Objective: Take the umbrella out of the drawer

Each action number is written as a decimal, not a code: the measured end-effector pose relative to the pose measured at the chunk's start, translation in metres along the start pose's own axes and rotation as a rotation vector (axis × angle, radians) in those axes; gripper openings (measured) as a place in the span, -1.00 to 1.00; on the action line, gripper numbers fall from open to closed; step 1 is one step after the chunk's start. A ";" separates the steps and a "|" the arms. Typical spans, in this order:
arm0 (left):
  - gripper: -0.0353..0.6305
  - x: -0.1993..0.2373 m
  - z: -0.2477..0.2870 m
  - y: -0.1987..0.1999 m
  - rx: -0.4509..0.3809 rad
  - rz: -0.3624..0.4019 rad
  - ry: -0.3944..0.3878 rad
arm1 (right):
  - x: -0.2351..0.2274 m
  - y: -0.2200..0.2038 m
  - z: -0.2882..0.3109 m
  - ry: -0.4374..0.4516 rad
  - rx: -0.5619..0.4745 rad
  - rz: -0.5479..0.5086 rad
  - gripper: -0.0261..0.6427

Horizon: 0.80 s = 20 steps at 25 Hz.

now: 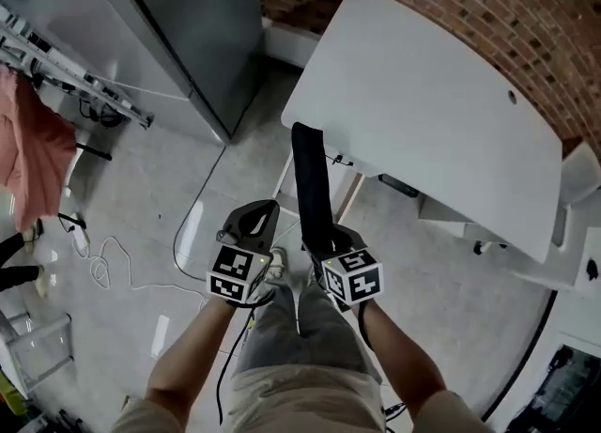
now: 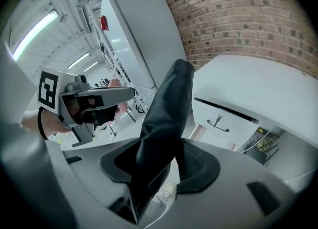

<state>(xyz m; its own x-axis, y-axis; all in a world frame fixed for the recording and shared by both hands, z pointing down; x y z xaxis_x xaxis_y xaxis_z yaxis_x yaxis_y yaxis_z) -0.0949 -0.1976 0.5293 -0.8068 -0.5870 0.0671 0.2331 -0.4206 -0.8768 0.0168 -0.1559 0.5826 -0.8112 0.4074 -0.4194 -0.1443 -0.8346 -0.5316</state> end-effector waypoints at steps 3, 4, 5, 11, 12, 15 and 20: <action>-0.87 0.000 -0.026 0.047 -0.043 0.029 0.019 | 0.015 0.030 -0.039 -0.008 -0.061 -0.008 -0.32; -0.87 0.001 -0.033 0.062 -0.057 0.040 0.028 | 0.018 0.041 -0.051 -0.013 -0.082 -0.013 -0.32; -0.87 0.002 -0.041 0.076 -0.073 0.051 0.036 | 0.021 0.053 -0.064 -0.019 -0.105 -0.020 -0.32; -0.87 0.002 -0.070 0.154 -0.179 0.092 0.072 | 0.036 0.115 -0.142 -0.057 -0.262 -0.061 -0.32; -0.87 0.000 -0.074 0.166 -0.195 0.105 0.073 | 0.038 0.124 -0.155 -0.062 -0.288 -0.066 -0.32; -0.87 -0.008 -0.083 0.203 -0.238 0.164 0.066 | 0.044 0.151 -0.194 -0.073 -0.374 -0.076 -0.31; -0.87 -0.023 -0.103 0.263 -0.336 0.292 0.071 | 0.057 0.189 -0.251 -0.093 -0.512 -0.121 -0.31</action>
<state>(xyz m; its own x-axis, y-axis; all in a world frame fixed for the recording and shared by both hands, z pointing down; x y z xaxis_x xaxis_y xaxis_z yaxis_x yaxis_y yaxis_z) -0.0712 -0.2237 0.2478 -0.7718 -0.5935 -0.2284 0.2766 0.0101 -0.9609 0.0861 -0.1976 0.2731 -0.8558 0.4359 -0.2785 0.0363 -0.4865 -0.8729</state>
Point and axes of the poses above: the fingertips, and each gripper's own axes: z forward along the fingers, x to its left, y out of its top, the point moved 3 cm from there along -z, backward along the fingers, and after that the axes turned 8 degrees about z, right-handed, at the moved point
